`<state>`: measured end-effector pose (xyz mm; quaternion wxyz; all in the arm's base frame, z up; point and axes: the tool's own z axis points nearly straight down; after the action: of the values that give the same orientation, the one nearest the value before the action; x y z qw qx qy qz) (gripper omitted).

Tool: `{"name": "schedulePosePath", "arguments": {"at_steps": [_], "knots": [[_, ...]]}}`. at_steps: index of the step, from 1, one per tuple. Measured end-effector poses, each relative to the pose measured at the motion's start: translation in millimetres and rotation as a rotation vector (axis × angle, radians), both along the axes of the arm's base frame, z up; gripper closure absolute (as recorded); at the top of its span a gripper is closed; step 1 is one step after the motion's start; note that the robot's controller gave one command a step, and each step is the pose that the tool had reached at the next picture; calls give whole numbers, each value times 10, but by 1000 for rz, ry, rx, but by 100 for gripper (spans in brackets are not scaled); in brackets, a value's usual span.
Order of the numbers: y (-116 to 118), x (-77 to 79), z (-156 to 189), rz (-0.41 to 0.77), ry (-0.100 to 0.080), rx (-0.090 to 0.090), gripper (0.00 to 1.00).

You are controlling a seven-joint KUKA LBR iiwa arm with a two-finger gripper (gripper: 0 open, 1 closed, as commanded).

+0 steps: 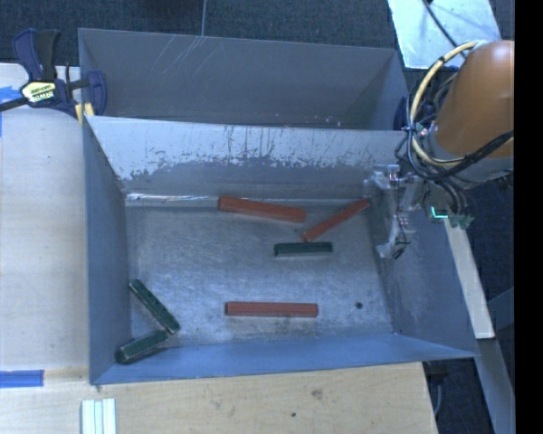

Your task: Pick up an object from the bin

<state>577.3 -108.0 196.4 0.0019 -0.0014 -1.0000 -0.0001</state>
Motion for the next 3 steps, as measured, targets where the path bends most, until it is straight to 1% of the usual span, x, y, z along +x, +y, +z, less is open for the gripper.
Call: {"name": "schedulePosePath", "arguments": {"at_steps": [1, 2, 3], "knots": [[1231, 241, -1160, -145, -2, 2, 0], [1182, 259, -1109, -149, -9, 0, 100], [1112, 251, 474, -165, -17, 0, 100]]}}
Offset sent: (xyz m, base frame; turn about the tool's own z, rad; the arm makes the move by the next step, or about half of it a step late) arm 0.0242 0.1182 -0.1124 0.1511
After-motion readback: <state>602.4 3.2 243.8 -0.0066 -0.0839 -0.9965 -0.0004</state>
